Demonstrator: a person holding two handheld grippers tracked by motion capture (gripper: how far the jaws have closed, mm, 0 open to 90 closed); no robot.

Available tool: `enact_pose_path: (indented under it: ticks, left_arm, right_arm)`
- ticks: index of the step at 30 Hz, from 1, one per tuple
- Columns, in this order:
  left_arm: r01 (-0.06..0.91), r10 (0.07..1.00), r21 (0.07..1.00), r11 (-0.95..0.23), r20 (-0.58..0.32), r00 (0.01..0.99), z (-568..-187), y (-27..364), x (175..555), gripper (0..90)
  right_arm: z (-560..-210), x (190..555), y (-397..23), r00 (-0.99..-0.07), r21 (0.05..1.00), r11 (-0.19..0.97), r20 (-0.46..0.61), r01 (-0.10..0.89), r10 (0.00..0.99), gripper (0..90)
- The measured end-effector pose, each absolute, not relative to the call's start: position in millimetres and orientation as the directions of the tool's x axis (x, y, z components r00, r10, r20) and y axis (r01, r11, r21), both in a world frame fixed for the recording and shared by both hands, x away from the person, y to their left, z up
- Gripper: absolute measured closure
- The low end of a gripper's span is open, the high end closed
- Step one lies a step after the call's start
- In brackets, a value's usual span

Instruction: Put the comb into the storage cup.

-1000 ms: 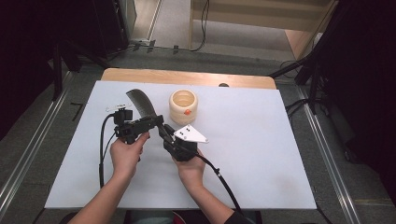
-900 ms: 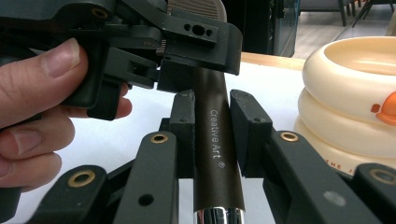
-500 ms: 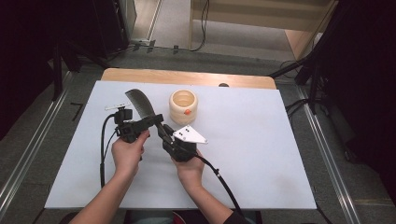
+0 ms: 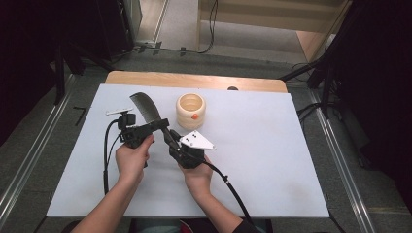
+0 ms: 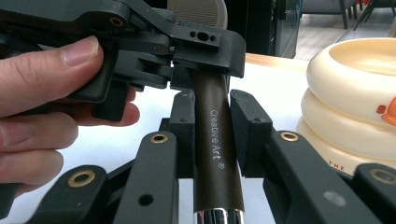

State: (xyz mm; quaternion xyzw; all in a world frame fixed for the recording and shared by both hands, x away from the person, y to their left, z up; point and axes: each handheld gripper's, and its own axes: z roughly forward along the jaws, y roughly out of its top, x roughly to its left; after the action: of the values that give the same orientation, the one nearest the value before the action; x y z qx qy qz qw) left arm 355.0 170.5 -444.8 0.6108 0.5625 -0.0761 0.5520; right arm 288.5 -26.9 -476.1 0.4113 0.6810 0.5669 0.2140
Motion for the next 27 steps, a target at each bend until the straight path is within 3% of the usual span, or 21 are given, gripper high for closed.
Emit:
enact_pose_path:
  ticks: [27]
  left_arm:
    - [0.793, 0.526, 0.539, 0.283, -0.779, 0.341, -446.1, 175.9, 355.9, 71.7]
  right_arm:
    - [-477.1, 288.9, -26.3, -0.588, 0.955, 0.052, 0.137, 0.293, 0.797, 68.7]
